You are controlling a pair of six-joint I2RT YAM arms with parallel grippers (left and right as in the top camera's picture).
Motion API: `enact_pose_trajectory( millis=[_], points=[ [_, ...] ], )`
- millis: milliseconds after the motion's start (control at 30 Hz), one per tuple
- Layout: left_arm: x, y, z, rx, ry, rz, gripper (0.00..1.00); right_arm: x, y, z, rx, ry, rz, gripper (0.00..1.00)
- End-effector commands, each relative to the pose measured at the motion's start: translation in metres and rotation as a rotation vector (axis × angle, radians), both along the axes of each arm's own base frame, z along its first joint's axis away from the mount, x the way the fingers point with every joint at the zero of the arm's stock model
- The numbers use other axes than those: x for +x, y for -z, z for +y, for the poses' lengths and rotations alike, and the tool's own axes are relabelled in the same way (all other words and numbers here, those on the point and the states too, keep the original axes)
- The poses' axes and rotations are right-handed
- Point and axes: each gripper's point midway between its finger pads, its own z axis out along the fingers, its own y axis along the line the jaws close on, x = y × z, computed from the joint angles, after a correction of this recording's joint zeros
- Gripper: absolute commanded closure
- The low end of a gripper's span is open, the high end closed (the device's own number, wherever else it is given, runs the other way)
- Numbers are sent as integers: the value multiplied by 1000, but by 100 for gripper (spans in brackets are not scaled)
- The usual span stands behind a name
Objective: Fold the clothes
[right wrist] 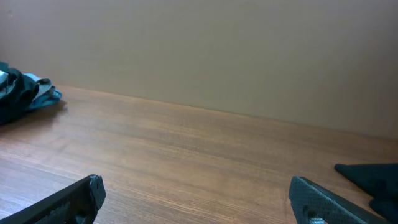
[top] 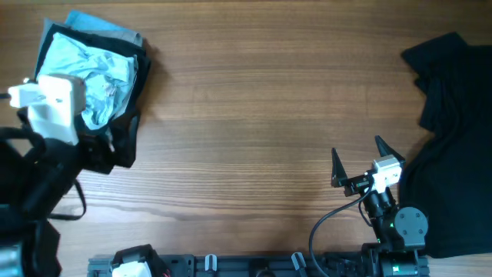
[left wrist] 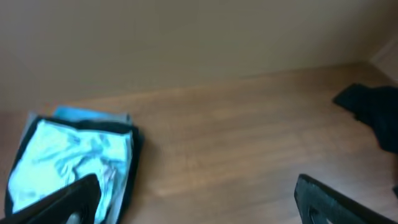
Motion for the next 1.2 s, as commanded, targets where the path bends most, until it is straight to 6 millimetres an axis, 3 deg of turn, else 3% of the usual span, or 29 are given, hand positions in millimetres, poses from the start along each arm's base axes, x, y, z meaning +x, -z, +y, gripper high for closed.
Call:
enact_pose_trajectory(
  millis=[0,100,300,500,900,1000,1167],
  points=[
    [0,13,-2,52,-2,-77,0,0,-1,1,-8,-8,-7,0],
    [4,27,-6,63,12,-168,0,0,-1,1,-8,-8,-7,0],
    [8,97,-15,37,31,-267,0,0,-1,1,-8,-8,-7,0],
    [1,151,-14,-15,13,-340,0,0,-1,1,-8,-8,-7,0],
    [-6,193,-13,-10,8,-563,0,0,-1,1,-8,-8,-7,0],
    [-1,208,-12,-9,5,-570,0,0,-1,1,-8,-8,-7,0],
    [4,243,-3,-3,-49,-423,0,0,-1,1,-8,-8,-7,0]
  ],
)
